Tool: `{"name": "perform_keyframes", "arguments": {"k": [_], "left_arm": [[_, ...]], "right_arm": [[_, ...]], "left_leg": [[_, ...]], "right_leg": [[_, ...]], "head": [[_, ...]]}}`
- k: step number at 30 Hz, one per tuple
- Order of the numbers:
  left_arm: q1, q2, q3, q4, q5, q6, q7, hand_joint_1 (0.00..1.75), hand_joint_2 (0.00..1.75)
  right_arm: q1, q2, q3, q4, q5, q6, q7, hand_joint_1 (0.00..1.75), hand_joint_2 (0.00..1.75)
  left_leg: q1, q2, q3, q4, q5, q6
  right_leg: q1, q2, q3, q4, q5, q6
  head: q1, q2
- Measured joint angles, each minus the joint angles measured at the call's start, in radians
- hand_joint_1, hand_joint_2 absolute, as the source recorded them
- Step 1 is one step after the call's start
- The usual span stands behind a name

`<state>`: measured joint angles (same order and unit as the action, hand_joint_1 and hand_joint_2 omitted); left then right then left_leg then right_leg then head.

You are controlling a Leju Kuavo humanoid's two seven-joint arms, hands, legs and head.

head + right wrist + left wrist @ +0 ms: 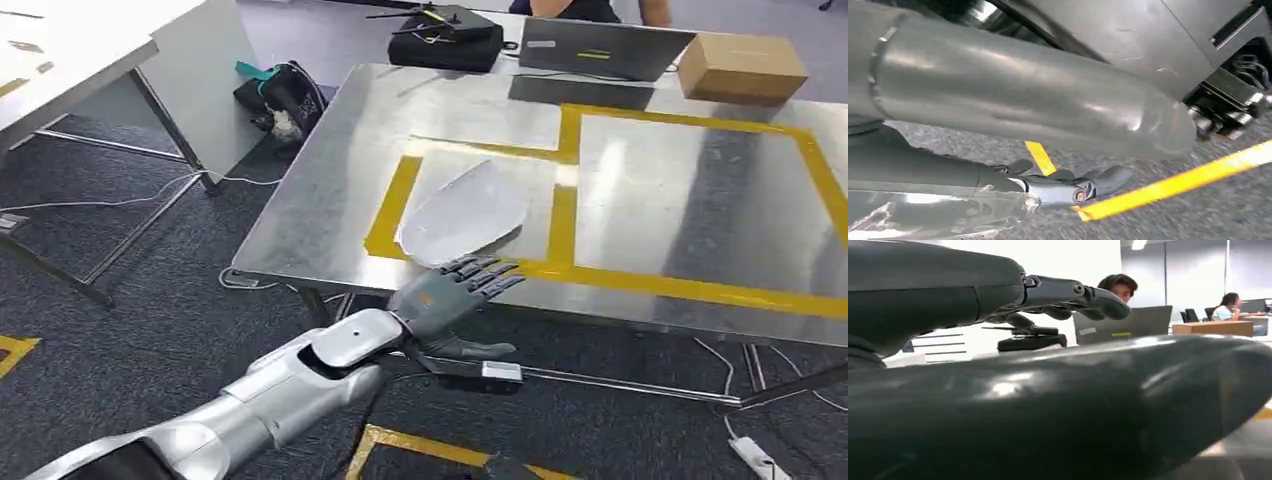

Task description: Take the parts from the cabinet and place them on the table.

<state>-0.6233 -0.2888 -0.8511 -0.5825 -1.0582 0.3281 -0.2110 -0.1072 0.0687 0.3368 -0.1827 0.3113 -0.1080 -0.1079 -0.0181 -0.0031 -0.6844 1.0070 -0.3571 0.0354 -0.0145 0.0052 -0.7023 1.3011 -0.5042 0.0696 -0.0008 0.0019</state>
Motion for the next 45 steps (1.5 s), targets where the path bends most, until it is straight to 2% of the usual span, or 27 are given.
{"name": "perform_keyframes", "arguments": {"k": [1, 2, 3, 4, 7, 8, 11, 12, 13, 15, 16, 17, 18, 19, 23, 25, 27, 28, 29, 30, 32, 34, 38, 40, 42, 43, 45], "left_arm": [[0.0, 0.001, 0.002, 0.0, 0.002, 0.0, 0.0, 0.0, 0.0], [0.0, 0.001, 0.006, 0.0, 0.002, 0.0, 0.0, 0.0, 0.0], [0.0, 0.001, 0.011, -0.002, 0.003, 0.001, 0.001, 0.0, 0.0], [0.002, 0.002, 0.014, -0.002, 0.005, 0.001, 0.001, 0.0, 0.0], [0.004, 0.003, 0.014, -0.003, 0.011, 0.001, 0.001, 0.0, 0.0], [0.004, 0.005, 0.014, -0.003, 0.013, 0.001, 0.001, 0.0, 0.0], [0.005, 0.006, 0.015, -0.003, 0.017, 0.001, 0.001, 0.0, 0.0], [0.007, 0.006, 0.015, -0.003, 0.019, 0.0, 0.001, 0.0, 0.0], [0.011, 0.007, 0.015, -0.003, 0.021, 0.0, 0.001, 0.0, 0.0], [0.016, 0.007, 0.015, -0.003, 0.022, -0.002, 0.001, 0.0, 0.0], [0.017, 0.006, 0.015, -0.003, 0.023, -0.002, 0.001, 0.0, 0.0], [0.016, 0.004, 0.015, -0.003, 0.023, -0.002, 0.001, 0.0, 0.0], [0.015, 0.0, 0.015, -0.003, 0.024, -0.002, 0.001, 0.0, 0.0], [0.013, -0.004, 0.016, -0.005, 0.024, -0.002, 0.001, 0.0, 0.0], [0.018, -0.004, 0.016, -0.005, 0.024, -0.003, 0.001, 0.0, 0.0], [0.018, -0.006, 0.016, -0.006, 0.024, -0.003, 0.001, 0.0, 0.0], [0.019, -0.006, 0.016, -0.005, 0.025, -0.003, 0.001, 0.0, 0.0], [0.021, -0.006, 0.016, -0.005, 0.026, -0.003, 0.001, 0.0, 0.0], [0.023, -0.006, 0.016, -0.005, 0.028, -0.004, 0.001, 0.0, 0.0], [0.024, -0.006, 0.016, -0.005, 0.033, -0.004, 0.001, 0.0, 0.0], [0.025, -0.006, 0.02, -0.005, 0.041, -0.004, 0.001, 0.0, 0.0], [0.025, -0.005, 0.028, -0.005, 0.044, -0.003, 0.004, 0.0, 0.0], [0.033, 0.0, 0.037, -0.002, 0.044, -0.002, 0.005, 0.0, 0.0], [0.034, 0.004, 0.039, -0.002, 0.044, -0.002, 0.005, 0.0, 0.0], [0.035, 0.006, 0.039, -0.002, 0.044, -0.002, 0.005, 0.0, 0.0], [0.036, 0.007, 0.039, -0.001, 0.044, -0.002, 0.005, 0.0, 0.0], [0.04, 0.012, 0.039, 0.001, 0.044, -0.002, 0.006, 0.0, 0.0]], "right_arm": [[-0.001, -0.002, 0.0, 0.0, 0.0, 0.0, 0.0, 0.0, 0.0], [-0.004, -0.002, -0.001, -0.001, 0.0, 0.0, 0.0, 0.0, 0.0], [-0.009, -0.002, 0.0, -0.002, 0.0, 0.0, 0.0, 0.0, 0.0], [-0.01, -0.002, -0.001, -0.003, -0.001, -0.002, 0.0, 0.0, 0.0], [-0.005, -0.003, -0.003, -0.003, -0.002, -0.004, 0.0, 0.0, 0.0], [-0.006, -0.003, -0.003, -0.003, -0.002, -0.004, 0.0, 0.0, 0.0], [-0.007, -0.003, -0.007, -0.003, -0.003, -0.004, 0.0, 0.0, 0.0], [-0.004, -0.003, -0.007, -0.003, -0.003, -0.005, 0.001, 0.0, 0.0], [-0.002, -0.003, -0.008, -0.003, -0.003, -0.005, 0.001, 0.0, 0.0], [0.0, -0.003, -0.008, -0.003, -0.003, -0.005, 0.001, 0.0, 0.0], [0.0, -0.003, -0.008, -0.003, -0.003, -0.005, 0.0, 0.0, 0.0], [0.0, -0.003, -0.009, -0.003, -0.003, -0.004, 0.0, 0.0, 0.0], [0.001, -0.003, -0.009, -0.003, -0.003, -0.003, 0.001, 0.0, 0.0], [0.001, -0.003, -0.009, -0.003, -0.004, -0.004, 0.001, 0.0, 0.0], [0.009, -0.003, -0.013, -0.002, -0.004, -0.001, 0.001, 0.0, 0.0], [0.015, -0.003, -0.015, -0.002, -0.004, -0.001, 0.002, 0.0, 0.0], [0.012, -0.003, -0.016, -0.002, -0.004, -0.001, 0.002, 0.0, 0.0], [0.012, -0.003, -0.017, -0.002, -0.004, -0.001, 0.002, 0.0, 0.0], [0.013, -0.003, -0.017, -0.002, -0.004, -0.001, 0.002, 0.0, 0.0], [0.013, -0.003, -0.017, -0.002, -0.004, -0.001, 0.002, 0.0, 0.0], [0.011, -0.003, -0.018, -0.002, -0.004, -0.001, 0.003, 0.0, 0.0], [0.004, -0.003, -0.019, -0.003, -0.004, -0.001, 0.002, 0.0, 0.0], [0.009, -0.003, -0.024, -0.003, -0.004, -0.002, 0.001, 0.0, 0.0], [0.006, -0.003, -0.025, -0.003, -0.005, -0.002, 0.001, 0.0, 0.0], [0.007, -0.003, -0.026, -0.003, -0.004, -0.002, 0.001, 0.0, 0.0], [0.009, -0.003, -0.026, -0.003, -0.004, -0.002, 0.0, 0.0, 0.0], [0.008, -0.003, -0.026, -0.003, -0.004, -0.002, 0.0, 0.0, 0.0]], "left_leg": [[0.001, 0.0, -0.016, 0.0, 0.013, -0.004], [0.002, -0.001, -0.031, 0.003, 0.027, -0.01], [-0.003, -0.003, -0.039, 0.006, 0.036, -0.016], [-0.003, -0.001, -0.034, 0.005, 0.045, -0.022], [0.003, 0.001, -0.032, -0.009, 0.076, -0.04], [0.005, 0.0, -0.041, -0.006, 0.06, -0.045], [0.01, 0.0, -0.089, 0.176, -0.134, -0.064], [0.012, 0.0, -0.104, 0.254, -0.171, -0.066], [0.013, 0.0, -0.107, 0.308, -0.177, -0.068], [0.015, 0.0, -0.054, 0.288, -0.124, -0.067], [0.015, 0.0, 0.001, 0.227, -0.099, -0.063], [0.015, 0.0, 0.072, 0.142, -0.1, -0.058], [0.014, 0.0, 0.149, 0.058, -0.133, -0.053], [0.011, -0.002, 0.184, -0.014, -0.157, -0.044], [0.002, 0.002, 0.156, -0.024, -0.114, -0.011], [0.002, 0.002, 0.133, -0.024, -0.09, 0.002], [0.0, 0.002, 0.103, -0.023, -0.066, 0.005], [-0.001, 0.002, 0.086, -0.023, -0.053, 0.004], [-0.001, 0.003, 0.07, -0.022, -0.04, 0.004], [-0.001, 0.003, 0.052, -0.021, -0.027, 0.002], [0.001, 0.002, 0.018, -0.02, 0.0, -0.006], [-0.004, 0.002, 0.001, -0.013, 0.018, -0.018], [0.002, 0.002, -0.003, -0.018, 0.052, -0.037], [0.005, 0.002, -0.028, 0.045, -0.057, -0.052], [0.008, 0.002, -0.064, 0.199, -0.174, -0.061], [0.01, 0.002, -0.074, 0.263, -0.192, -0.063], [0.012, 0.002, -0.05, 0.293, -0.15, -0.062]], "right_leg": [[0.0, 0.0, 0.056, -0.066, 0.025, 0.0], [-0.001, 0.0, 0.134, -0.164, 0.011, 0.002], [0.002, 0.0, 0.197, -0.255, -0.04, 0.003], [0.006, 0.006, 0.193, -0.258, -0.038, -0.012], [0.011, 0.004, 0.173, -0.267, -0.018, -0.037], [0.006, -0.002, 0.164, -0.27, -0.002, -0.046], [0.005, 0.0, 0.124, -0.27, 0.042, -0.057], [0.005, -0.001, 0.109, -0.27, 0.053, -0.057], [0.006, -0.003, 0.093, -0.269, 0.065, -0.056], [0.006, -0.005, 0.059, -0.269, 0.089, -0.05], [0.006, -0.005, 0.045, -0.269, 0.102, -0.046], [0.006, -0.004, 0.034, -0.269, 0.113, -0.043], [0.007, -0.003, 0.027, -0.268, 0.121, -0.039], [0.008, -0.003, 0.021, -0.265, 0.129, -0.033], [-0.006, -0.002, 0.014, -0.284, 0.167, -0.007], [-0.004, -0.002, -0.018, -0.205, 0.05, -0.003], [-0.004, -0.002, -0.054, -0.045, -0.053, 0.001], [-0.004, -0.002, -0.06, 0.015, -0.063, 0.002], [-0.004, -0.002, -0.05, 0.035, -0.044, 0.003], [-0.004, -0.002, -0.021, 0.018, -0.007, 0.003], [-0.004, -0.003, 0.093, -0.114, 0.04, 0.001], [-0.001, -0.002, 0.226, -0.297, -0.03, 0.0], [0.001, -0.002, 0.189, -0.292, -0.005, -0.038], [0.002, -0.003, 0.173, -0.292, 0.021, -0.054], [0.003, -0.003, 0.138, -0.29, 0.05, -0.056], [0.003, -0.004, 0.122, -0.289, 0.062, -0.056], [0.005, -0.005, 0.088, -0.288, 0.087, -0.052]], "head": [[0.0, 0.0], [0.0, 0.0], [0.002, 0.0], [-0.004, 0.0], [-0.003, 0.0], [-0.002, 0.0], [-0.01, 0.0], [-0.01, 0.0], [-0.01, 0.0], [-0.01, 0.0], [-0.01, 0.0], [-0.01, 0.0], [-0.01, 0.0], [-0.008, 0.0], [-0.011, 0.0], [-0.002, 0.0], [-0.001, 0.0], [0.0, 0.0], [-0.001, 0.0], [0.0, 0.0], [0.0, 0.0], [0.003, 0.0], [0.001, 0.0], [-0.006, 0.0], [-0.006, 0.0], [-0.006, 0.0], [-0.006, 0.0]]}}
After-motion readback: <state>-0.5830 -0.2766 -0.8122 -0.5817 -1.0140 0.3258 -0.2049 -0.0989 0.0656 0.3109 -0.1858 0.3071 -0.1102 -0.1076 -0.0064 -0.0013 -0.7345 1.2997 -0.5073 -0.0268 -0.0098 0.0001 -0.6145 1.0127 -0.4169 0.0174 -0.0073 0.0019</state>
